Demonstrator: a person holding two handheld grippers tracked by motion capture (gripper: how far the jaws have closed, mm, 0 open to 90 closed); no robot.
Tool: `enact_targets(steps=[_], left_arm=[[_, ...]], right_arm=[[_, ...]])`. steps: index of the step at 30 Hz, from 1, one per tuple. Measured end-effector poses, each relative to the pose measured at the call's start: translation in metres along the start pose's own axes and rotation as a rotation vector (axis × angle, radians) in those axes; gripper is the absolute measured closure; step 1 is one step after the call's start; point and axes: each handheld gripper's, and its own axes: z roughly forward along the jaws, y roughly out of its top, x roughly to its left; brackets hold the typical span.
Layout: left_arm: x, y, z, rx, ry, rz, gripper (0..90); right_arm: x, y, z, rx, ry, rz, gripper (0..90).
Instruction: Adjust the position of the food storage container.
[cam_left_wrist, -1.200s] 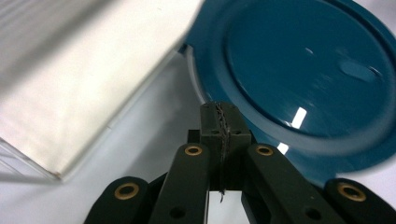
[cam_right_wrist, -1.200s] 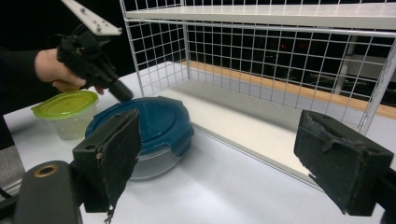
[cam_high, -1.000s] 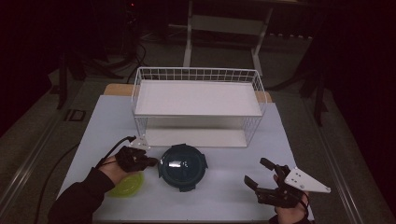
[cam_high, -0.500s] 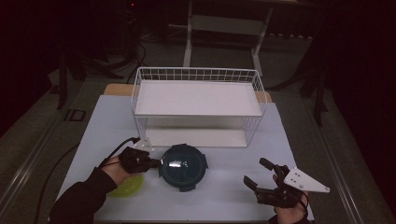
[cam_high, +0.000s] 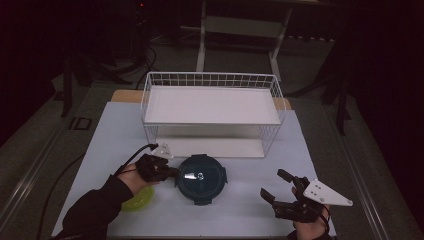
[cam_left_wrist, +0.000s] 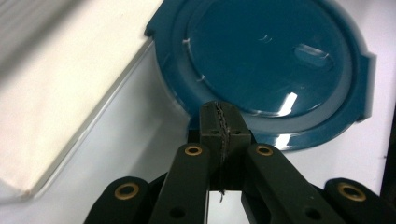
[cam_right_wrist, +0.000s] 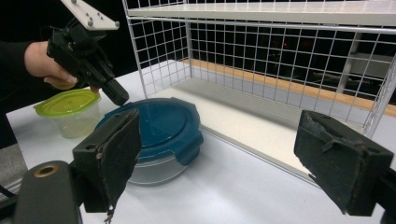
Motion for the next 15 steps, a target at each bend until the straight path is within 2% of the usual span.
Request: enact_targets(steps=[1,2,3,4,5,7,9,11,13,15], left_arm=[[-0.006,0.003,0.004,-0.005,0.011,0.028,89.0],[-0.010,0.010,0.007,0.020,0.029,0.049,89.1],[-0.011,0.014,0.008,0.018,0.004,0.051,89.1],[-0.013,0.017,0.010,0.027,0.005,0.059,89.0],[-0.015,0.019,0.011,0.035,0.025,0.072,89.0],[-0.014,0.018,0.007,0.018,0.028,0.066,89.0],[-0.010,0.014,-0.005,0.003,0.058,0.050,89.0],[-0.006,0.010,-0.013,0.010,0.096,0.037,89.0],[-0.003,0.007,-0.017,0.013,0.096,0.027,89.0],[0.001,0.001,-0.019,0.042,0.109,0.013,89.0]], right_arm=[[0.000,0.000,0.000,0.001,0.000,0.000,14.5],[0.000,0.000,0.000,-0.001,0.001,0.000,14.5],[0.000,0.000,0.000,0.000,-0.002,-0.003,14.5],[0.000,0.000,-0.001,-0.001,-0.004,-0.005,14.5],[0.000,0.000,-0.002,-0.003,-0.005,-0.004,14.5],[-0.001,0.000,-0.003,-0.006,-0.004,0.000,14.5],[-0.002,0.001,-0.004,-0.012,-0.003,0.000,14.5],[-0.002,0.000,-0.004,-0.013,-0.003,0.004,14.5],[-0.003,0.000,-0.004,-0.013,-0.002,0.007,14.5],[-0.002,0.001,-0.004,-0.013,-0.002,0.005,14.5]])
